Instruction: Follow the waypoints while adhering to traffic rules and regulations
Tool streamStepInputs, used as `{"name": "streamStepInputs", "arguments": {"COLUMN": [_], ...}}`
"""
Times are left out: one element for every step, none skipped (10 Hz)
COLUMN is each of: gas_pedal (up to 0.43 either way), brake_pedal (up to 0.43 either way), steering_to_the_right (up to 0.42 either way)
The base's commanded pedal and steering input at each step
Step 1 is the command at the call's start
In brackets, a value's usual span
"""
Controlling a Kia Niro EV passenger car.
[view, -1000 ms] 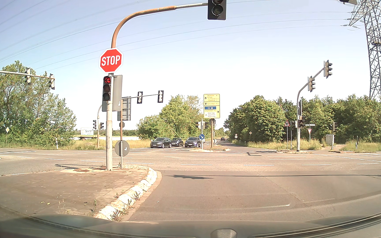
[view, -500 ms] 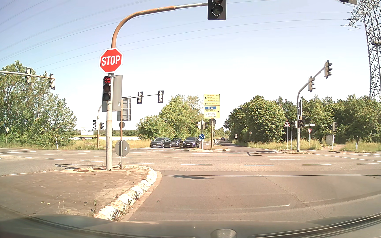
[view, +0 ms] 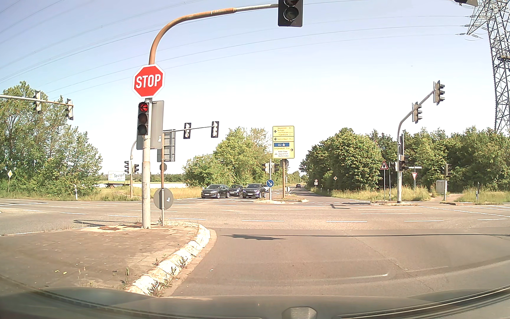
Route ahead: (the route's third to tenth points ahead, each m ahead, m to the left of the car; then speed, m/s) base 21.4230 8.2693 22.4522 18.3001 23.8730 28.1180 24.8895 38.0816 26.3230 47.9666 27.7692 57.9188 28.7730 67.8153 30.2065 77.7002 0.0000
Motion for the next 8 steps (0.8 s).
{"name": "streamStepInputs", "arguments": {"gas_pedal": [0.0,0.0,0.0,0.0,0.0,0.0,0.0,0.0], "brake_pedal": [0.262,0.262,0.262,0.262,0.262,0.262,0.262,0.262], "steering_to_the_right": [0.001,0.0,0.001,0.0,0.001,0.0,0.001,0.0]}}
